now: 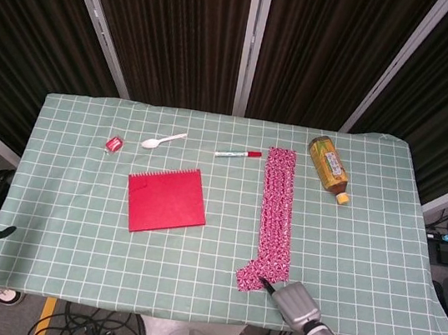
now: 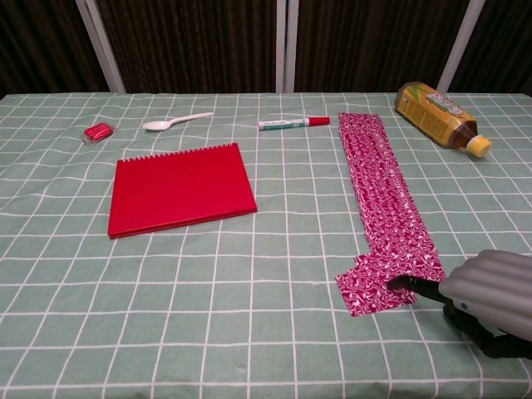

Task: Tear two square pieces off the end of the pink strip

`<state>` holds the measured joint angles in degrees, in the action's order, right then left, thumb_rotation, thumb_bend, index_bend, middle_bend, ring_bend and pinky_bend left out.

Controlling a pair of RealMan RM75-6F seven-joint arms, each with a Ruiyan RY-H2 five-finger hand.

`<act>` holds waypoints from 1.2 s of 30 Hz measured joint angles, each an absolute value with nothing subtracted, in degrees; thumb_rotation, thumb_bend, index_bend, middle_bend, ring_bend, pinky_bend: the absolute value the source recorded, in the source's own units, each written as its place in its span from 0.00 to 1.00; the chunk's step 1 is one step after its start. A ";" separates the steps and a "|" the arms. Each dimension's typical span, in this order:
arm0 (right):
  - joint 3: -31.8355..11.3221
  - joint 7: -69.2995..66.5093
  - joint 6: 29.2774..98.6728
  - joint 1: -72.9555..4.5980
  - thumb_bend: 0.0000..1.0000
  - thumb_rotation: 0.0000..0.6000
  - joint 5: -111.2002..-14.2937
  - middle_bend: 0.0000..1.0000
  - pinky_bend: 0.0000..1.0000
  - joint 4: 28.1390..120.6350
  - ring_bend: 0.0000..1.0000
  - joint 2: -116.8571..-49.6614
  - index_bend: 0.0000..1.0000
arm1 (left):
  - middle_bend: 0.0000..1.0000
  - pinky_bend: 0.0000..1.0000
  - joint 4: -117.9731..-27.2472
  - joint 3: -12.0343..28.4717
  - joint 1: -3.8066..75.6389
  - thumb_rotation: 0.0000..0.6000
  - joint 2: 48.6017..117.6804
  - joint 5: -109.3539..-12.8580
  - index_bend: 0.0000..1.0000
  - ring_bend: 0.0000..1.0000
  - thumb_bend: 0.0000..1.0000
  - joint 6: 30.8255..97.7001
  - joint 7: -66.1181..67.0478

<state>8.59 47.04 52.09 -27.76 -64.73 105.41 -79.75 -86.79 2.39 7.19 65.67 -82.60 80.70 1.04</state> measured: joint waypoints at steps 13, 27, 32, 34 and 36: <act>8.00 48.78 51.96 -30.75 1.00 1.00 -61.99 0.94 0.71 106.05 0.84 -82.31 0.06 | 0.11 0.07 -86.66 2.53 6.84 1.00 65.09 -82.35 0.08 0.03 0.06 81.05 0.27; 5.79 50.68 51.87 -35.46 1.00 1.00 -56.43 0.94 0.71 105.12 0.84 -86.00 0.06 | 0.11 0.07 -85.80 2.61 6.30 1.00 64.61 -82.03 0.08 0.03 0.06 81.40 -1.04; 5.12 51.62 52.08 -37.40 1.00 1.00 -53.88 0.94 0.71 104.88 0.84 -87.31 0.06 | 0.11 0.07 -85.57 2.69 6.07 1.00 64.39 -81.86 0.08 0.03 0.06 81.54 -1.55; 4.87 51.82 52.36 -38.02 1.00 1.00 -53.25 0.94 0.71 104.97 0.84 -87.56 0.06 | 0.11 0.07 -85.53 2.71 6.02 1.00 64.34 -81.83 0.08 0.03 0.06 81.57 -1.65; 4.69 51.90 52.85 -38.54 1.00 1.00 -52.87 0.94 0.71 105.25 0.84 -87.69 0.06 | 0.11 0.07 -85.50 2.73 5.98 1.00 64.32 -81.83 0.08 0.03 0.06 81.61 -1.75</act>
